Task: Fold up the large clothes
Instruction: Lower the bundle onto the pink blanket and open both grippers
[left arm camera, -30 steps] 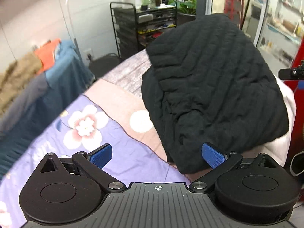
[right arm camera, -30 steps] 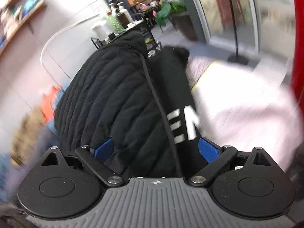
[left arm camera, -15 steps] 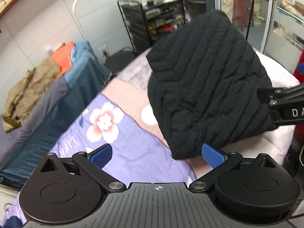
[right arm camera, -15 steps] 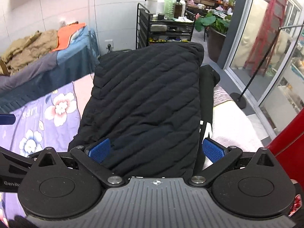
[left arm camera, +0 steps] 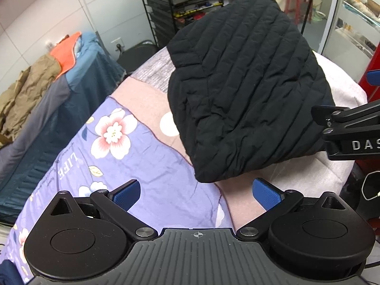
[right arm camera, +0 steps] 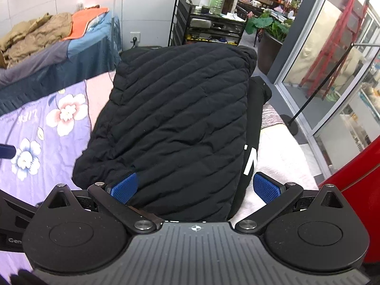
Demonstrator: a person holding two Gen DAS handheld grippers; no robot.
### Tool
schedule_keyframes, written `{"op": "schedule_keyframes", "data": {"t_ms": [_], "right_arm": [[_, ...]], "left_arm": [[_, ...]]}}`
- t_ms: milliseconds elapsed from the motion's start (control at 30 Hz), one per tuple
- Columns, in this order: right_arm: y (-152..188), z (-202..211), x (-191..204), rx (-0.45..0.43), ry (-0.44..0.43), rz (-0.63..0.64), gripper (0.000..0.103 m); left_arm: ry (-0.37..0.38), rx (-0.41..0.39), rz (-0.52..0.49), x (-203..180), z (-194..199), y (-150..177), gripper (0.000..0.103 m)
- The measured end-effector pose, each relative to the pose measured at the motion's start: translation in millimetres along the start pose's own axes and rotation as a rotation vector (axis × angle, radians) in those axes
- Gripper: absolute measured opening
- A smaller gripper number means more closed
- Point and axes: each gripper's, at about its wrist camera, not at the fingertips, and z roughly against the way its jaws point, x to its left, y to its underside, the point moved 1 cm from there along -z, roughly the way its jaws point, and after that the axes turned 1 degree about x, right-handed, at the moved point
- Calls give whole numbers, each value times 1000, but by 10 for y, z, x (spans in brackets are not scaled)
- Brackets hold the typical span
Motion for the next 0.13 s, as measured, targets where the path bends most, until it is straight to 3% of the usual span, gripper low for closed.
{"op": "schedule_keyframes", "data": {"t_ms": [133], "right_arm": [[-1,-19,16,2,6,16,103]], "left_arm": [[-18,-9,-6,-32,17,18,103]]}}
